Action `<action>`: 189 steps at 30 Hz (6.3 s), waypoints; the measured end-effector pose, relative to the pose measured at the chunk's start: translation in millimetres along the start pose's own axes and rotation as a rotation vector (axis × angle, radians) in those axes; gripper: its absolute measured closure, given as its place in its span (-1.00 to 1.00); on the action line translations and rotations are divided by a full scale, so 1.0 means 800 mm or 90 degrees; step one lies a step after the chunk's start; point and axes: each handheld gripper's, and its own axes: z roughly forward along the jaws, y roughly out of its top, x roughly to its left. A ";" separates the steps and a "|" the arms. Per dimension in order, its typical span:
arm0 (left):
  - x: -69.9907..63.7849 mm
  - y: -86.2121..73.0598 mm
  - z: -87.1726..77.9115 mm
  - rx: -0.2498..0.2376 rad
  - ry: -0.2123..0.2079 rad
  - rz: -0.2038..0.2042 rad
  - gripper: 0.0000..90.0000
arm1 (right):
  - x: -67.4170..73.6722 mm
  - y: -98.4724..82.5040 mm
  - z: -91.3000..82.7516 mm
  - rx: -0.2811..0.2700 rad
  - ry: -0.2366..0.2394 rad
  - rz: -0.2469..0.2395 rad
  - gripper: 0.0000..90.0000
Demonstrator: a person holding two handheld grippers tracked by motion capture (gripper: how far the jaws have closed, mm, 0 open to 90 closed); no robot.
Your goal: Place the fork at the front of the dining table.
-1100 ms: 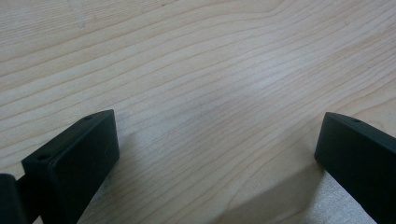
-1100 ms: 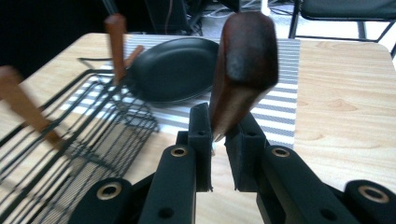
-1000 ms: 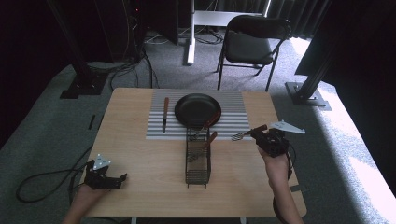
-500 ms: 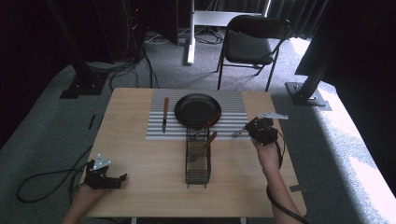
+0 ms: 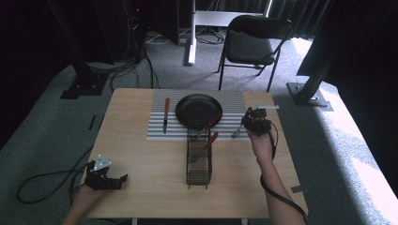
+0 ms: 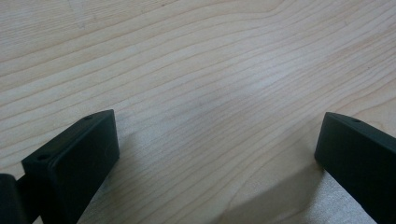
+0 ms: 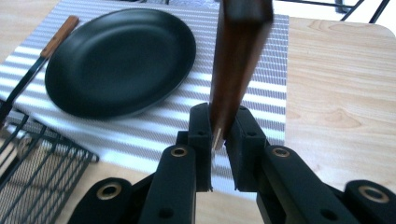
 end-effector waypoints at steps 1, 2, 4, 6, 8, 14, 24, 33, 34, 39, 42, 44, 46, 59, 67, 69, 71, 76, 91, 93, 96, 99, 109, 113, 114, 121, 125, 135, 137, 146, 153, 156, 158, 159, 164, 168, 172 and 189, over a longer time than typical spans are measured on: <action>0.000 0.000 0.000 0.000 0.000 0.000 -1.00 | 0.000 0.003 0.004 0.000 -0.001 0.002 0.79; 0.000 0.000 0.000 0.000 0.000 0.000 -1.00 | 0.000 0.007 0.007 0.001 -0.002 0.004 0.79; 0.000 0.000 0.000 0.000 0.000 0.000 -1.00 | 0.001 0.015 0.015 0.004 -0.006 0.004 0.79; 0.000 0.000 0.000 0.000 0.000 0.000 -1.00 | 0.002 0.023 0.024 0.008 -0.009 0.005 0.79; 0.000 0.000 0.000 0.000 0.000 0.000 -1.00 | 0.002 0.032 0.034 0.015 -0.011 0.008 0.79; 0.000 0.000 0.000 0.000 0.000 0.000 -1.00 | -0.002 0.055 0.065 0.040 -0.017 0.029 0.79; 0.000 0.000 0.000 0.000 0.000 0.000 -1.00 | -0.009 0.079 0.119 0.089 -0.031 0.068 0.78; 0.000 0.000 0.000 0.000 0.000 0.000 -1.00 | -0.017 0.080 0.180 0.141 -0.043 0.106 0.78; 0.000 0.000 0.000 -0.001 0.000 0.000 -1.00 | -0.018 0.078 0.187 0.151 -0.040 0.113 0.78; 0.000 0.000 0.000 0.000 0.000 0.000 -1.00 | -0.016 0.070 0.217 0.184 -0.050 0.119 0.79; 0.000 0.000 0.000 0.001 0.000 0.000 -1.00 | -0.016 0.066 0.230 0.192 -0.056 0.124 0.78; 0.000 0.000 0.000 0.001 0.000 0.001 -1.00 | -0.014 0.069 0.233 0.193 -0.063 0.119 0.78; 0.000 0.000 0.000 0.001 0.000 0.000 -1.00 | -0.012 0.070 0.234 0.195 -0.069 0.111 0.77; 0.000 0.000 0.000 0.001 0.000 0.001 -1.00 | -0.016 0.069 0.210 0.192 -0.051 0.112 0.28; -0.001 -0.001 -0.001 0.000 0.003 -0.005 -1.00 | -0.023 0.055 0.169 0.172 -0.014 0.125 0.14; -0.001 -0.001 -0.001 0.000 0.003 -0.004 -1.00 | -0.022 0.045 0.161 0.168 -0.015 0.122 0.17; -0.001 -0.001 -0.001 0.000 0.003 -0.005 -1.00 | -0.020 0.034 0.156 0.169 -0.004 0.127 0.30; -0.001 -0.001 -0.001 0.000 0.003 -0.004 -1.00 | -0.013 0.011 0.151 0.178 0.003 0.108 0.53; -0.001 -0.001 -0.001 0.000 0.003 -0.005 -1.00 | -0.036 -0.010 0.147 0.168 -0.009 0.154 0.55; -0.001 -0.001 -0.001 0.000 0.003 -0.005 -1.00 | -0.042 -0.013 0.143 0.161 0.013 0.174 0.28; -0.001 -0.001 -0.001 0.000 0.003 -0.005 -1.00 | -0.042 -0.017 0.138 0.166 0.023 0.165 0.07; -0.001 -0.001 -0.001 0.000 0.003 -0.005 -1.00 | -0.042 -0.025 0.129 0.162 0.050 0.155 -0.22; -0.001 -0.001 -0.001 0.000 0.003 -0.005 -1.00 | -0.038 -0.062 0.106 0.123 0.065 0.091 -0.70; -0.001 -0.001 -0.001 0.000 0.003 -0.004 -1.00 | -0.040 -0.073 0.093 0.101 0.073 0.088 -0.70; -0.001 -0.001 -0.001 0.000 0.003 -0.005 -1.00 | -0.041 -0.076 0.089 0.093 0.074 0.091 -0.70; -0.001 -0.001 -0.001 0.000 0.003 -0.005 -1.00 | -0.044 -0.089 0.067 0.055 0.082 0.086 -0.71; -0.001 -0.001 -0.001 0.000 0.003 -0.004 -1.00 | -0.042 -0.101 0.049 0.047 0.083 0.069 -0.72; -0.001 -0.001 -0.001 0.000 0.003 -0.004 -1.00 | -0.049 -0.133 0.018 0.033 0.068 0.056 -0.72; -0.001 -0.001 -0.001 0.000 0.003 -0.005 -1.00 | -0.052 -0.140 0.013 0.030 0.064 0.059 -0.72; -0.001 -0.001 -0.001 0.000 0.003 -0.005 -1.00 | -0.068 -0.168 -0.011 0.021 0.033 0.056 -0.72; -0.001 -0.001 -0.001 0.000 0.003 -0.004 -1.00 | -0.079 -0.188 -0.028 0.014 0.016 0.043 -0.72; -0.001 -0.001 -0.001 0.000 0.003 -0.004 -1.00 | -0.083 -0.196 -0.033 0.017 0.015 0.049 -0.72; -0.001 -0.001 -0.001 0.000 0.003 -0.005 -1.00 | -0.085 -0.202 -0.035 0.022 0.009 0.045 -0.72; -0.001 -0.001 -0.001 0.000 0.003 -0.005 -1.00 | -0.085 -0.206 -0.037 0.025 0.003 0.042 -0.72; -0.001 -0.001 -0.001 -0.001 0.002 -0.006 -1.00 | -0.092 -0.222 -0.047 0.024 -0.013 0.045 -0.72; -0.001 -0.001 -0.001 0.001 0.003 -0.004 -1.00 | -0.094 -0.232 -0.056 0.018 -0.031 0.047 -0.72; -0.001 -0.001 -0.001 0.001 0.002 -0.004 -1.00 | -0.098 -0.242 -0.061 0.021 -0.045 0.035 -0.72; -0.001 -0.001 -0.001 0.001 0.003 -0.004 -1.00 | -0.100 -0.265 -0.075 0.020 -0.095 0.022 -0.73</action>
